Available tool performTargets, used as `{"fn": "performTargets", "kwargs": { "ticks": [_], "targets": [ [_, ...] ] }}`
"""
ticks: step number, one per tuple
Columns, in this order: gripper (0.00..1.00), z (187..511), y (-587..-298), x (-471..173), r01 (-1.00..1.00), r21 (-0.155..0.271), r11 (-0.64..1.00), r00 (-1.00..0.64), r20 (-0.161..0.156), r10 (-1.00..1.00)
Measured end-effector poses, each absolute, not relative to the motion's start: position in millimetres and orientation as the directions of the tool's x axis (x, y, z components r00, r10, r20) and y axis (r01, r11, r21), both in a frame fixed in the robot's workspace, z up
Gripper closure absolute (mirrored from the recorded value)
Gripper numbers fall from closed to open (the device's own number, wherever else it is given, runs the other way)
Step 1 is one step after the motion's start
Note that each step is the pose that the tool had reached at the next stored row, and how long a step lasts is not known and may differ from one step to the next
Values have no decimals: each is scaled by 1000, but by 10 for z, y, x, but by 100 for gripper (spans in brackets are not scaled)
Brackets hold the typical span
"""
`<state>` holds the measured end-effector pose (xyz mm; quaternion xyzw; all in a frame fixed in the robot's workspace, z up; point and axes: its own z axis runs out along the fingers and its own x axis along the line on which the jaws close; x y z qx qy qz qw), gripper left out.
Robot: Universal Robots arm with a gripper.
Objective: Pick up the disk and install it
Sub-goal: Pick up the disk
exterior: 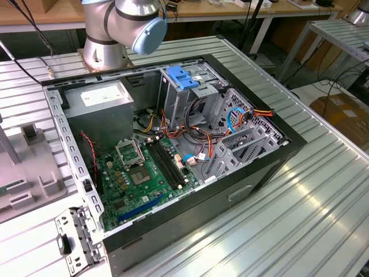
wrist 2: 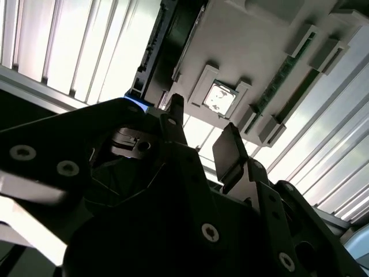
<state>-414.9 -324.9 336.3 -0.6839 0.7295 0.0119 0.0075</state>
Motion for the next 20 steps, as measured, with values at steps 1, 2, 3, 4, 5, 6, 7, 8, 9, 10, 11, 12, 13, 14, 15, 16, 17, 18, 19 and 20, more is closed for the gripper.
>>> {"fn": "performTargets", "kwargs": {
  "ticks": [1, 2, 3, 4, 5, 6, 7, 8, 9, 10, 11, 12, 13, 14, 15, 16, 17, 18, 19, 20],
  "targets": [
    [52, 3363, -3232, -4149, -998, 7, 64, -65, -27, -998],
    [52, 3363, -3212, -4149, -998, 7, 64, -65, -27, -998],
    [52, 3363, -3193, -4149, -998, 7, 64, -64, -27, -998],
    [52, 3364, -3162, -4149, -998, 7, 64, -64, -27, -998],
    [52, 3364, -3121, -4149, -998, 7, 64, -64, -27, -998],
    [52, 3364, -3103, -4150, -998, 7, 64, -64, -27, -998],
    [52, 3370, -3103, -4150, -998, 7, 64, -64, -28, -998],
    [52, 3380, -3103, -4149, -998, 7, 64, -64, -30, -997],
    [52, 3402, -3103, -4149, -998, 8, 64, -64, -33, -997],
    [52, 3424, -3103, -4149, -998, 8, 64, -64, -37, -997],
    [52, 3445, -3103, -4149, -998, 8, 64, -64, -42, -997],
    [52, 3445, -3102, -4149, -998, 8, 64, -64, -44, -997],
    [52, 3445, -3102, -4149, -998, 8, 64, -64, -47, -997],
    [52, 3444, -3101, -4149, -998, 8, 64, -64, -48, -997],
    [52, 3442, -3095, -4149, -998, 9, 64, -64, -48, -997],
    [52, 3439, -3087, -4148, -998, 9, 64, -64, -49, -997],
    [52, 3432, -3074, -4148, -998, 10, 64, -64, -49, -997],
    [52, 3425, -3063, -4148, -998, 11, 64, -64, -50, -997],
    [52, 3413, -3038, -4148, -998, 11, 64, -64, -50, -997],
    [52, 3406, -3019, -4148, -998, 12, 64, -64, -50, -997]
  ]
}}
